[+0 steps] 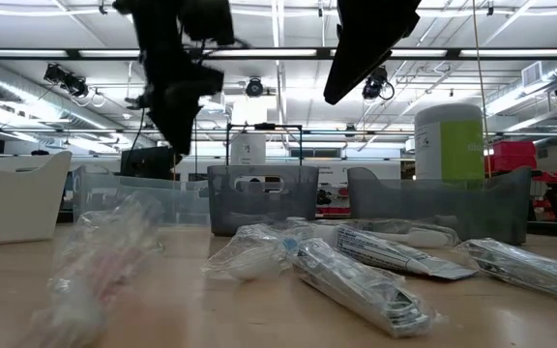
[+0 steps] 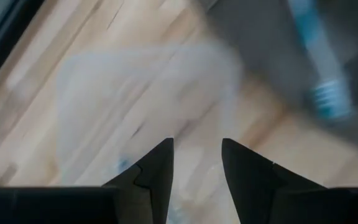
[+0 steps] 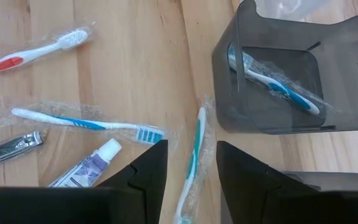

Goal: Pick & Place Travel size toiletries
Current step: Put the orange toothbrush into the left black bin

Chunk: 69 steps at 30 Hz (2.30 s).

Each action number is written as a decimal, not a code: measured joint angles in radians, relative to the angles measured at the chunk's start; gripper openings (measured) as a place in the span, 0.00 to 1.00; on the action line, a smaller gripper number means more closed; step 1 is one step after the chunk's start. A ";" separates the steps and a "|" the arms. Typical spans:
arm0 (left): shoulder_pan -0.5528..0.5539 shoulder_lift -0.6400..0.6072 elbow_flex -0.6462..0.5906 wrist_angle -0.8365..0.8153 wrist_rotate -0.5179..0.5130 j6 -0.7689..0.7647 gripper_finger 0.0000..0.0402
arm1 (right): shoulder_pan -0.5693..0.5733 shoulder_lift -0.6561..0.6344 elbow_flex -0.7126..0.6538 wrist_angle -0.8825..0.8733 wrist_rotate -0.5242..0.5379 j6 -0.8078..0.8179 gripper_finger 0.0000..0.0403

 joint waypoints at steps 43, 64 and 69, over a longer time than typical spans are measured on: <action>-0.605 0.387 0.023 0.384 0.200 0.579 0.52 | 0.000 0.000 0.000 0.045 -0.001 -0.042 0.36; -0.599 0.364 0.169 0.055 0.197 0.401 0.22 | 0.002 0.000 0.000 -0.055 -0.183 0.020 0.36; -0.597 0.333 0.305 -0.090 0.074 0.368 0.25 | 0.007 -0.001 0.000 -0.117 -0.218 0.086 0.36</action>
